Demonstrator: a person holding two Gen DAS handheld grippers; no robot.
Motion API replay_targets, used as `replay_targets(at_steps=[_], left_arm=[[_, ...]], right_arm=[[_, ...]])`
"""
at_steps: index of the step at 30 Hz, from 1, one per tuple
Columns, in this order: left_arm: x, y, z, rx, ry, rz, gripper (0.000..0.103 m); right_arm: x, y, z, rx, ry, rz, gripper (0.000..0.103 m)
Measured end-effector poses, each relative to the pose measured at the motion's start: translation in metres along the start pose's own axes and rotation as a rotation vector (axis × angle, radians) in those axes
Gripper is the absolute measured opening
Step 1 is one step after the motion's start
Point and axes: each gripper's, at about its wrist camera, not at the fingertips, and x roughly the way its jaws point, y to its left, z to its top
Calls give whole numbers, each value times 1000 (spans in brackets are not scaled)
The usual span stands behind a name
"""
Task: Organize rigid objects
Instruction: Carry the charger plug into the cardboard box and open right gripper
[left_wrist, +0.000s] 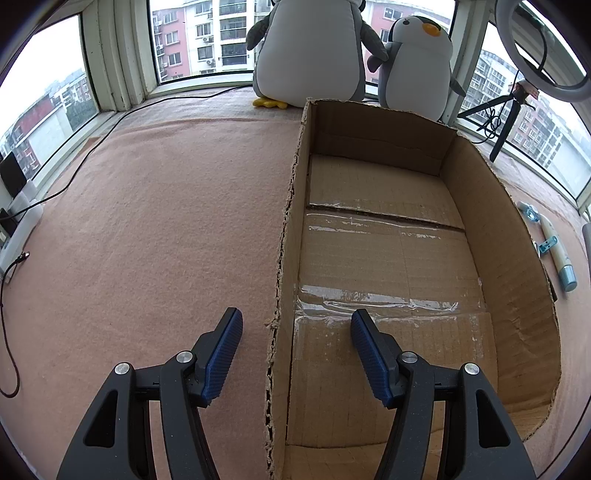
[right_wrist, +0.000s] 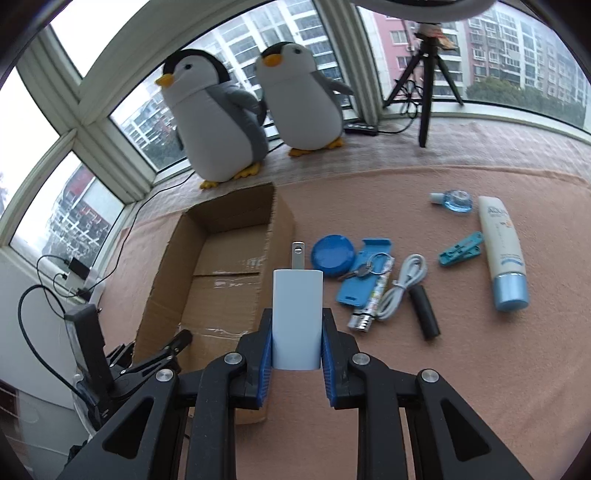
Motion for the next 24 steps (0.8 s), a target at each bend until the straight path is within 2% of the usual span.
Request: replay_targets(at_steps=[9,24], left_arm=[[1,-2,1,5,-3,1,65],[1,0,-1,0,-6,-5,65]], right_arm=[[27,57,-14,-143,51,42,21],[54,83,-34,-228,122,31,21]])
